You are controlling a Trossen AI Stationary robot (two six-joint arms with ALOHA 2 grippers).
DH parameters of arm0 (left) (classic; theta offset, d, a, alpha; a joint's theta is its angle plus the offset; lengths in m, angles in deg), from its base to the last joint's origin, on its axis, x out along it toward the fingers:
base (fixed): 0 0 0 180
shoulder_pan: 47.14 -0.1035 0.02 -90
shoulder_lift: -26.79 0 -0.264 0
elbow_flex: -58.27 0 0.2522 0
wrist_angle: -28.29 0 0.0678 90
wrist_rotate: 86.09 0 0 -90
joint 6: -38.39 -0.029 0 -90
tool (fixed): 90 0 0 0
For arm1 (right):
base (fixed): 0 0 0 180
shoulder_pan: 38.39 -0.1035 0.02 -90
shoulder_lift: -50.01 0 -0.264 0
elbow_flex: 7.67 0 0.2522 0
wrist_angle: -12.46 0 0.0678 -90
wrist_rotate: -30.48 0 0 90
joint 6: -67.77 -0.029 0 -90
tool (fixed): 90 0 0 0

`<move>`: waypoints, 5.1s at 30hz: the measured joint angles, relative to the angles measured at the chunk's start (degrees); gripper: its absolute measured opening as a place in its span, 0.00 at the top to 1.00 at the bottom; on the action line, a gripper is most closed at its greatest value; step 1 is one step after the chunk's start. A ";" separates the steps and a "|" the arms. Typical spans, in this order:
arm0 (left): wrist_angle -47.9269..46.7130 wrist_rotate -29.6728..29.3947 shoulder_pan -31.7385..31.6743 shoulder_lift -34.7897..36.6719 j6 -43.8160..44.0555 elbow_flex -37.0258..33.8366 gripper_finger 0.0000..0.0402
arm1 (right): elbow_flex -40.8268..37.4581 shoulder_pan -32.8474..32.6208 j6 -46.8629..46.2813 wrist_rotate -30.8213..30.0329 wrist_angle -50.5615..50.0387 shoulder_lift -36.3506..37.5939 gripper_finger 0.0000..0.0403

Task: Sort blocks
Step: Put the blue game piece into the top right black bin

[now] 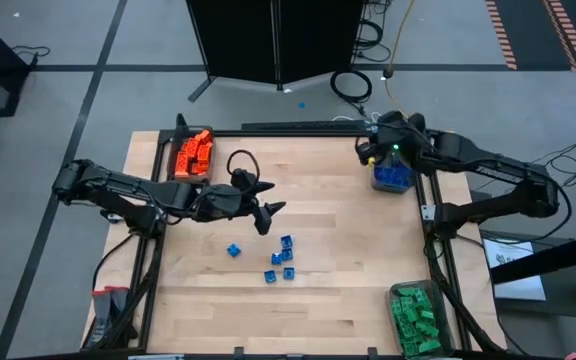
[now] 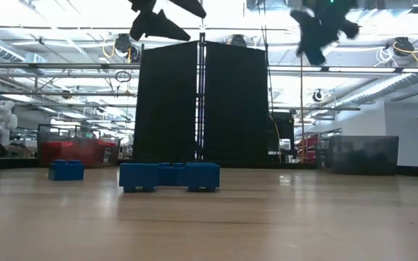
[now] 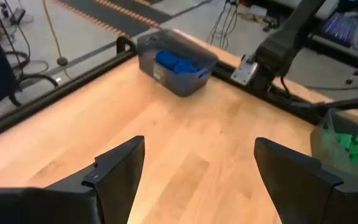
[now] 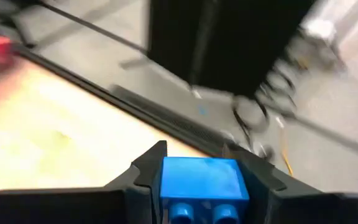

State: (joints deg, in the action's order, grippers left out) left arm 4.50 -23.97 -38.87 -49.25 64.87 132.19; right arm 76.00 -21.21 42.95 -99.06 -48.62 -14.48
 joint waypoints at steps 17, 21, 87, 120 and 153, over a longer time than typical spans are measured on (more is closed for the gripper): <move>-7.84 1.02 1.22 -0.01 1.76 0.00 0.24 | -18.43 24.31 -23.05 17.44 4.52 -0.53 0.70; -8.90 1.08 1.76 -0.01 1.76 0.00 0.24 | -18.38 27.37 -22.53 17.08 1.59 -1.93 0.70; -13.79 9.25 16.09 -0.06 5.26 -25.08 0.24 | 13.05 13.30 4.39 44.13 1.27 -8.70 0.29; -9.55 7.21 17.69 -9.33 26.04 -28.13 0.27 | 13.05 13.39 4.07 44.17 1.20 -8.83 0.29; -9.03 6.56 12.27 0.28 8.74 2.59 0.68 | 13.05 -7.73 24.88 50.30 12.78 -6.77 0.29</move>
State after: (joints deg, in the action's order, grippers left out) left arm -4.53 -17.41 -26.60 -48.97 73.62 134.78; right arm 89.05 -28.94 67.83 -48.77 -35.83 -21.25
